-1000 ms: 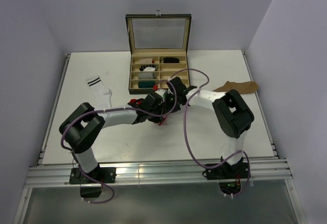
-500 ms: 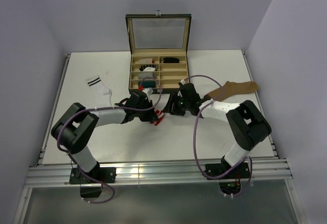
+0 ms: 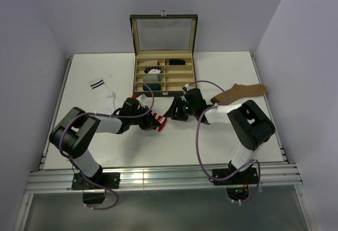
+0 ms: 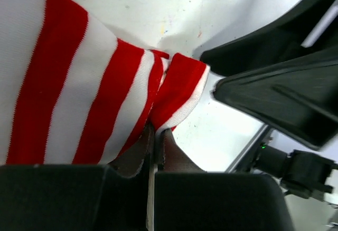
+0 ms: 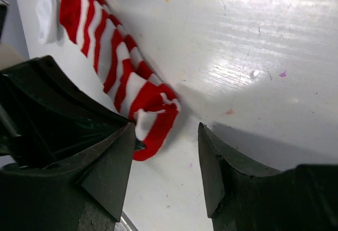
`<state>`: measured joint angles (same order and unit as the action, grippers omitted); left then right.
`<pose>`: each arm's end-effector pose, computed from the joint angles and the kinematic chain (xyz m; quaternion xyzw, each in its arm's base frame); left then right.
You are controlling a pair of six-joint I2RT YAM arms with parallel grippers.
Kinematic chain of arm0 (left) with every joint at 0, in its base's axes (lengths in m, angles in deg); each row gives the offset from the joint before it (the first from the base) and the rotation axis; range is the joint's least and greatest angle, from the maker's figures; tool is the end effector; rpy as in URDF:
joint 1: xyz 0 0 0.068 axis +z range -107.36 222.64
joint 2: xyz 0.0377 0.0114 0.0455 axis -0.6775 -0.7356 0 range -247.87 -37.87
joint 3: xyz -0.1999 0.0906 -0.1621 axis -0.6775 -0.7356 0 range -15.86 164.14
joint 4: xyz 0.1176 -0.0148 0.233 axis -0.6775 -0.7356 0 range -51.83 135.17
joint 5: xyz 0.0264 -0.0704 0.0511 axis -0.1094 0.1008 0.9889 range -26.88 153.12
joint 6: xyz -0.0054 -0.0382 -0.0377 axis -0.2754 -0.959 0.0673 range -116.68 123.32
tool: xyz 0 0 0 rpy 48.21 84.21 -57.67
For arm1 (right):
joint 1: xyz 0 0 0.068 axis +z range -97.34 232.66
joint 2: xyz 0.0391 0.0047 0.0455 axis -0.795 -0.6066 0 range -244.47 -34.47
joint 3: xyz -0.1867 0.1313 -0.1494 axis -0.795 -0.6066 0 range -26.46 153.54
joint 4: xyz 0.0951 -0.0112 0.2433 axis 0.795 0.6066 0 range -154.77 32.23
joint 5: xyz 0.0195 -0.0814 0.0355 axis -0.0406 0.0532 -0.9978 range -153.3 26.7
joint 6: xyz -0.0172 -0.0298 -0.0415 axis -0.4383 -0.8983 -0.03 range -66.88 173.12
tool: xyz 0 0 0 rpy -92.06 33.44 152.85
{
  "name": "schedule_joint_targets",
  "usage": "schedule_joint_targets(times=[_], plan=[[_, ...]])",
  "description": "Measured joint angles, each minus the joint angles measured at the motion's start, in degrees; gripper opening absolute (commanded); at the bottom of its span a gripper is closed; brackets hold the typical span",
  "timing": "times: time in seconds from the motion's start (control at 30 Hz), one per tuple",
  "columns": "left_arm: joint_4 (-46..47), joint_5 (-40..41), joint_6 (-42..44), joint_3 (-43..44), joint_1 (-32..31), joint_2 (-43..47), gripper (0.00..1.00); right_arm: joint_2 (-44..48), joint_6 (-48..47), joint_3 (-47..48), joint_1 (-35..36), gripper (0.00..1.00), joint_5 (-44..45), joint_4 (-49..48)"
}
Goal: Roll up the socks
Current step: Roll the sock at the center of the board.
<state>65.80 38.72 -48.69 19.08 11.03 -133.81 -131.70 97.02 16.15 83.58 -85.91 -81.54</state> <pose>0.2474 -0.1696 0.1221 -0.0698 0.8889 -0.4165 0.1778 0.2746 0.1806 0.1449 0.0140 0.8849 0.4017 0.2354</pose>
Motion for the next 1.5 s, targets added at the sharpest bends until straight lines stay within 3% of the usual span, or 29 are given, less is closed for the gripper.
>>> schedule_joint_targets(times=[0.43, 0.77, 0.87, 0.97, 1.0, 1.1, 1.3, 1.5], plan=[[4.0, -1.9, -6.3, -3.2, 2.7, 0.1, 0.01, -6.9, 1.5, 1.6, 0.1, 0.56, -8.5, -4.0], [5.4, -2.5, -7.7, -4.2, 3.6, 0.0, 0.01, -10.6, 1.9, 4.5, 0.4, 0.49, -11.6, -5.0], [5.8, -2.7, -7.7, -4.5, 3.7, 0.0, 0.01, -12.0, 2.1, 5.5, 0.4, 0.42, -12.7, -5.4], [6.0, -2.7, -7.7, -4.6, 3.8, 0.0, 0.01, -13.2, 2.5, 6.0, 0.4, 0.28, -13.4, -6.0], [6.0, -2.7, -7.7, -4.6, 3.8, 0.0, 0.02, -13.5, 2.6, 6.1, 0.4, 0.16, -13.4, -6.0], [6.0, -2.7, -7.7, -4.6, 3.8, 0.0, 0.11, -13.9, 2.8, 6.1, 0.4, 0.00, -13.5, -6.2], [3.8, -2.1, -6.5, -3.8, 3.8, 0.6, 0.40, -13.1, 1.6, 6.3, 0.4, 0.00, -12.1, -3.8], [-5.8, 4.0, -0.3, 0.2, 3.0, 5.0, 0.52, -9.8, -1.7, 9.4, 0.9, 0.00, -5.2, 7.7]])
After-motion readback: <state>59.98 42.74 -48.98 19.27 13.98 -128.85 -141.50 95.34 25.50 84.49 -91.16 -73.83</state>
